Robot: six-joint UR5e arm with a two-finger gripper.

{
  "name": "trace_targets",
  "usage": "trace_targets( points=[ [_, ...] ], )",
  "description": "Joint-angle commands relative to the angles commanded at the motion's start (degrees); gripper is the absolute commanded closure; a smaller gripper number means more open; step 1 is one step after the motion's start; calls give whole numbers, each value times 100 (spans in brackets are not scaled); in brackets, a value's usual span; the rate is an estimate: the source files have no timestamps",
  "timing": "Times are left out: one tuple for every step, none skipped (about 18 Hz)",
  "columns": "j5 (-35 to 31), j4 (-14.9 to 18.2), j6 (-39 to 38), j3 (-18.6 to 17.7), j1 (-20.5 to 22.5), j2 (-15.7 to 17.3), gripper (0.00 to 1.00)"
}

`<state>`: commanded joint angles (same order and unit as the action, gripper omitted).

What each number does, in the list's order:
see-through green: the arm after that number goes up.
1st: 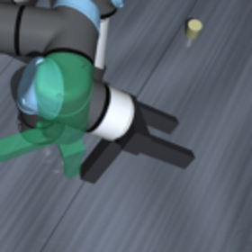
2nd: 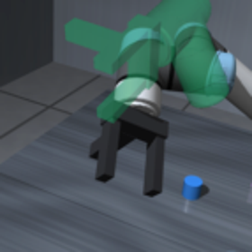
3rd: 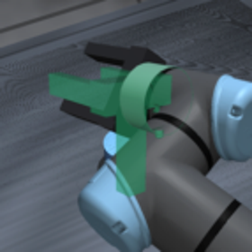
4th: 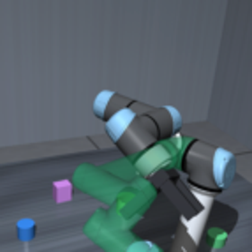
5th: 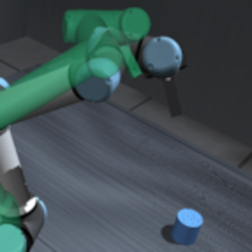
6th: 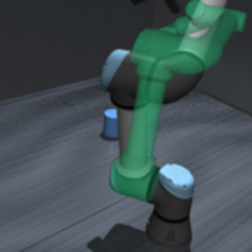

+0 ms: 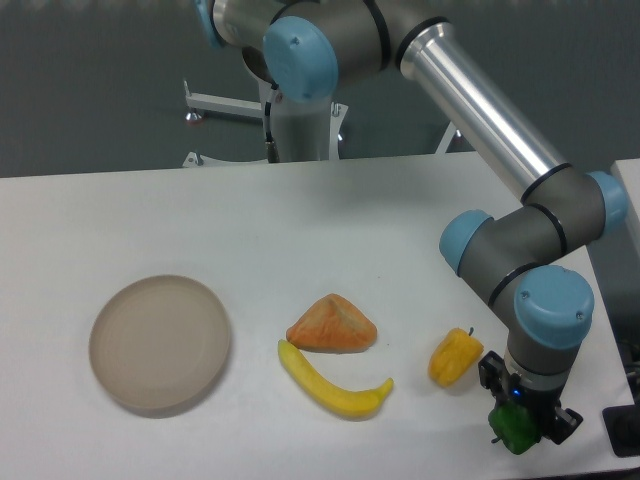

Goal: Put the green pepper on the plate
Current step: 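Lift the green pepper held in the gripper off the table, then carry the green pepper across the table over the beige plate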

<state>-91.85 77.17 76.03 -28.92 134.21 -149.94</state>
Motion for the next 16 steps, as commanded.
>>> trace_targets(
  points=[
    [0, 0, 0, -44, 0, 9, 52],
    [0, 0, 9, -44, 0, 17, 52],
    [9, 9, 0, -61, 0, 35, 52],
    [9, 9, 0, -96, 0, 52, 52],
    [17, 17, 0, -105, 0, 70, 52],
    [18, 18, -9, -123, -26, 88, 52],
    [9, 18, -9, -184, -96, 149, 52],
    [17, 26, -61, -289, -123, 219, 52],
    [9, 35, -88, -412, -140, 324, 52],
    [35, 70, -105, -596, -167, 456, 52],
    [44, 88, -158, -824, -237, 631, 51],
    [61, 105, -219, -1174, -290, 868, 52],
    [79, 105, -263, -1491, -342, 1088, 51],
    [97, 114, -359, -1668, -404, 1264, 51],
    [175, 140, -569, -1809, -500, 1422, 51],
    [289, 184, -858, -1924, -597, 1580, 51]
  ],
)
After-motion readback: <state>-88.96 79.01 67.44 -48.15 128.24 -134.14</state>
